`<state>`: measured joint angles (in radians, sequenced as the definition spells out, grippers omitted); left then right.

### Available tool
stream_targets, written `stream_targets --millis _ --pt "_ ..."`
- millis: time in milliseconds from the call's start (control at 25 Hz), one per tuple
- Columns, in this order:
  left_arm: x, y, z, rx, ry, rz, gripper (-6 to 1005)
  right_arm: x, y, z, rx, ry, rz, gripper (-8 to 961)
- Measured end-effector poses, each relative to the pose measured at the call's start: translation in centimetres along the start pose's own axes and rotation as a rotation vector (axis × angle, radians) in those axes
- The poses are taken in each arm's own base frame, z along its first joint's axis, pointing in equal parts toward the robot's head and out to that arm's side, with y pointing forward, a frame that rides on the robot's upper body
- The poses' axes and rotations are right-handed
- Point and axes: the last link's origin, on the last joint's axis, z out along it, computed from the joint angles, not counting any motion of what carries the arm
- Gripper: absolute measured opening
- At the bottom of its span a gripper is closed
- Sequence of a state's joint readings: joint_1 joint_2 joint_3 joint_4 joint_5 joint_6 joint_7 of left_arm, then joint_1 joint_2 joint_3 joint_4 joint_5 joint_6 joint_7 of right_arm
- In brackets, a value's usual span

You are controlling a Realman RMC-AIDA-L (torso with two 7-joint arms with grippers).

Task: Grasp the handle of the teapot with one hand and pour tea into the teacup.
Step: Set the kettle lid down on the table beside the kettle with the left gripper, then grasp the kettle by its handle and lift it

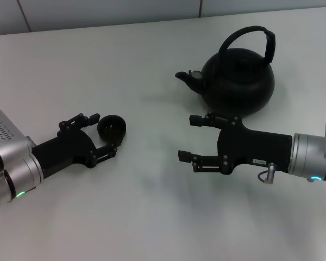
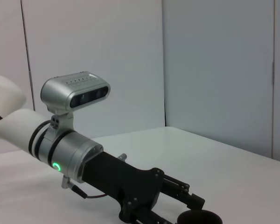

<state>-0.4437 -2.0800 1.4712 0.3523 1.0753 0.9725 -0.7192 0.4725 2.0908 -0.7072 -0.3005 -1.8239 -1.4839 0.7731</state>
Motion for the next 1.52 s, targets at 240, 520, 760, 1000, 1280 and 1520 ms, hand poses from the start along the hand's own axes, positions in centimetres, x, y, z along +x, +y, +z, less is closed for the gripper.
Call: stream_targets --millis 240,520,760,1000,1280,1520 --pt "0.1 0.0 -0.1 -0.002 0.006 -0.009 766 0.0 0.0 0.0 -0.001 0.002 0.001 839" --pt "-0.4 0.4 -1.7 -0.010 0.032 -0.034 769 0.1 -0.2 -0.4 0.041 -0.018 0.017 838" --pt "-1.5 1.0 -4.2 0.014 0.024 -0.052 771 0.3 -1.2 -3.5 0.302 -0.161 0.061 838" --pt "-2.5 1.6 -5.8 0.054 0.017 -0.079 773 0.6 -1.6 -5.2 0.436 -0.218 0.071 839" --pt "-3.1 1.3 -6.8 0.091 0.016 -0.097 776 0.5 -1.8 -5.2 0.449 -0.230 0.074 839" --pt "-2.8 1.2 -6.9 0.090 0.034 -0.095 776 1.0 -1.8 -6.7 0.520 -0.239 0.089 838"
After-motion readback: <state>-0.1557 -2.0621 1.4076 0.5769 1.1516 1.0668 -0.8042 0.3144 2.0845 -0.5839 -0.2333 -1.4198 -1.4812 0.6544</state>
